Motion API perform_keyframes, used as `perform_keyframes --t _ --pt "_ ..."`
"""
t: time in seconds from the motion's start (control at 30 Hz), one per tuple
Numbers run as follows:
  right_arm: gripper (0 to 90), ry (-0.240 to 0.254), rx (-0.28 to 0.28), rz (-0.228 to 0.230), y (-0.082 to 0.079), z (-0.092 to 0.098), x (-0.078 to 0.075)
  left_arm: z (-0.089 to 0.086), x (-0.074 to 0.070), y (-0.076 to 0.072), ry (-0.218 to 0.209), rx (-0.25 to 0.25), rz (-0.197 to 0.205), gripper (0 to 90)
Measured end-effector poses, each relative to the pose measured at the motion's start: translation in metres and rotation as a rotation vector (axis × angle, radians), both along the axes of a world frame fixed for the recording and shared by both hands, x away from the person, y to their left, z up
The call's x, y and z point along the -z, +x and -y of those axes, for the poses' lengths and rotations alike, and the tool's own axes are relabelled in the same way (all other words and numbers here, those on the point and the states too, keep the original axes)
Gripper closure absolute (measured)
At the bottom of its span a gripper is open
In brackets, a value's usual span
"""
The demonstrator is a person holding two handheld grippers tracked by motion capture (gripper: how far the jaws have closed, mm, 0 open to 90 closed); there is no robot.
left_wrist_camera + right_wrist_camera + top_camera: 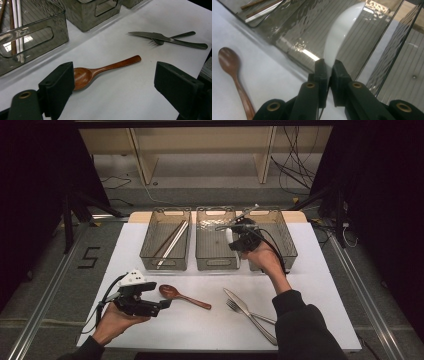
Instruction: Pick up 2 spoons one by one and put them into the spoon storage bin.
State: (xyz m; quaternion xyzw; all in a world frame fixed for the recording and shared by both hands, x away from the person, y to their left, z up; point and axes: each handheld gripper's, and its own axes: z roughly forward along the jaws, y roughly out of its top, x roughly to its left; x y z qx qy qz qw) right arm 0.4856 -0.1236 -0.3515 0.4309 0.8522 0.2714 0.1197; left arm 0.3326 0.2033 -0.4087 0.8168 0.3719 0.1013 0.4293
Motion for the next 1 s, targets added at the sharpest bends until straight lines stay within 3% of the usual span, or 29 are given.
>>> perform_keyframes --t 0.57,1.0 --pt "84.9 0.007 0.073 -0.037 0.048 -0.015 0.006 0.000 0.000 0.000 -0.008 0.004 0.000 16.0" --pt "84.7 0.007 0.111 -0.046 0.061 -0.018 0.013 0.001 0.000 0.000 -0.003 0.010 0.003 16.0"
